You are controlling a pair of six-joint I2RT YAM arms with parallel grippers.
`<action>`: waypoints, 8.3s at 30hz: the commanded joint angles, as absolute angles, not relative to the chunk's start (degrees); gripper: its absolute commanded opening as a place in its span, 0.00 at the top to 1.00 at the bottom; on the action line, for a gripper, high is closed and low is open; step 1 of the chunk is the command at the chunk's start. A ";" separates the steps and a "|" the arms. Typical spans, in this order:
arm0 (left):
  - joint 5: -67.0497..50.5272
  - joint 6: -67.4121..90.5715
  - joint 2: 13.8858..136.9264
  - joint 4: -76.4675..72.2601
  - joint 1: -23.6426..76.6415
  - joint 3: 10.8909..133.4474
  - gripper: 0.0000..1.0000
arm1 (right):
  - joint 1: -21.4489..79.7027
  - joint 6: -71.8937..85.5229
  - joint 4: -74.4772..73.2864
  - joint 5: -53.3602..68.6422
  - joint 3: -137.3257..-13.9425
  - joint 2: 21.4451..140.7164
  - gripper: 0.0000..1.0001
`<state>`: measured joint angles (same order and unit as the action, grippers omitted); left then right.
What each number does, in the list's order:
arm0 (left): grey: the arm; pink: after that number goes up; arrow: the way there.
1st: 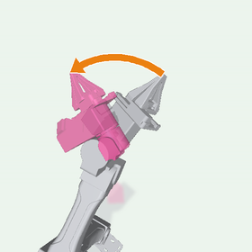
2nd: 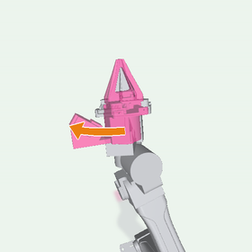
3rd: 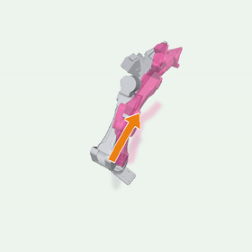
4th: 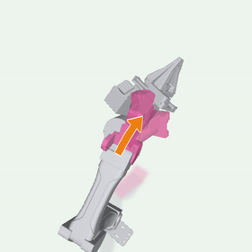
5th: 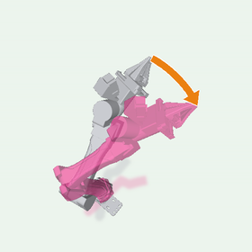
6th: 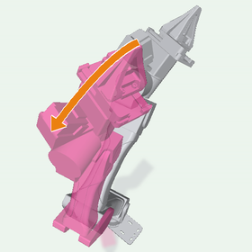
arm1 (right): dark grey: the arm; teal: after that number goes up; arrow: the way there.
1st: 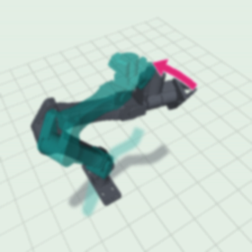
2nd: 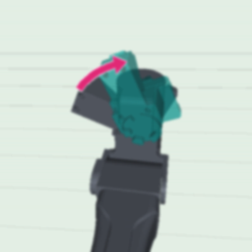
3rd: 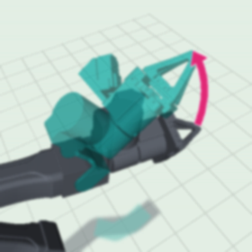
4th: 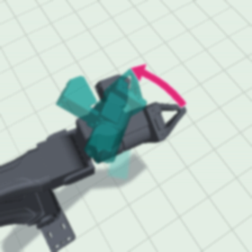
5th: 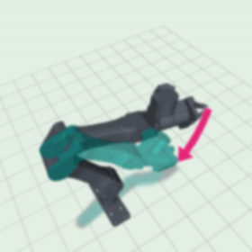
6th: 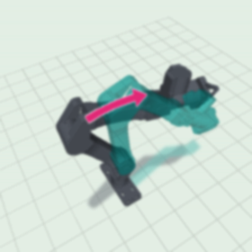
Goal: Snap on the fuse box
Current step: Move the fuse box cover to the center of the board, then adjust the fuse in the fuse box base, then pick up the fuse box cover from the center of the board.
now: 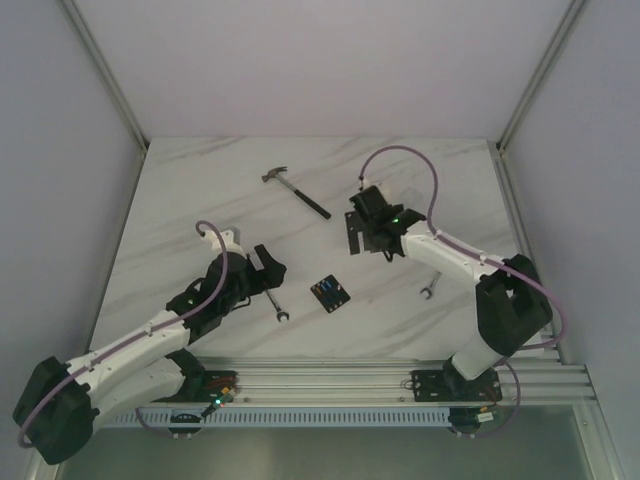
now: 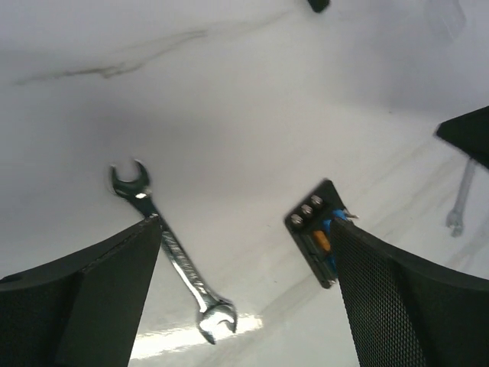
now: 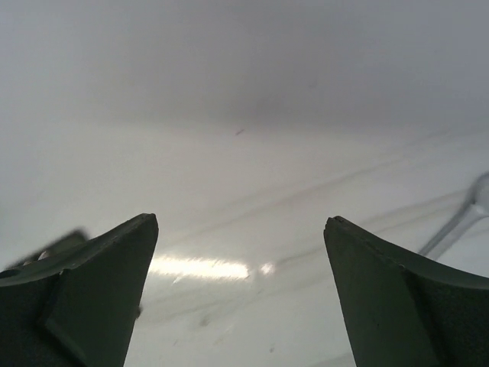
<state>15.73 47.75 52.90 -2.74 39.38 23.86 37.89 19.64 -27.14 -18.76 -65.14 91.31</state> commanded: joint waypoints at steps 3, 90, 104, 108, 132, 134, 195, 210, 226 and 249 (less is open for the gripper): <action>22.43 36.06 48.37 2.82 36.22 24.58 0.00 | 27.75 17.28 -16.77 -22.82 -64.85 94.32 0.00; 35.77 25.55 34.28 -6.59 35.16 12.66 0.00 | 16.46 9.75 -16.12 -1.51 -69.14 104.37 0.57; 33.84 26.15 34.98 -6.89 35.15 12.75 0.00 | 28.54 9.46 -10.16 -1.63 -54.28 98.47 0.52; 31.19 26.08 36.74 -7.57 35.14 13.21 0.00 | 30.14 10.22 -10.27 -2.69 -53.36 97.26 0.44; -0.39 52.16 63.30 -31.19 37.61 15.73 0.29 | 38.82 16.78 -14.99 13.07 -52.04 85.27 0.56; -0.02 52.83 65.77 -32.06 38.97 16.75 0.31 | 39.39 17.14 -14.39 14.03 -51.95 85.76 0.60; 0.92 66.18 86.46 -39.81 48.39 19.11 0.69 | 49.04 15.38 -31.86 1.42 -56.35 103.41 1.00; 1.93 66.21 86.26 -38.99 48.45 19.05 0.70 | 51.14 16.02 -30.35 -0.70 -58.89 104.20 1.00; 12.56 59.99 70.12 -23.99 47.74 19.32 0.54 | 46.71 17.03 -30.04 -4.71 -65.48 89.10 0.60; 30.21 34.47 44.67 -4.20 38.41 16.96 0.00 | 33.86 14.14 -25.73 -12.33 -66.36 101.39 0.21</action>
<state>25.15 41.21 46.09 -6.74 39.31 18.33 34.57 15.38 -27.68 -10.39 -64.16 99.48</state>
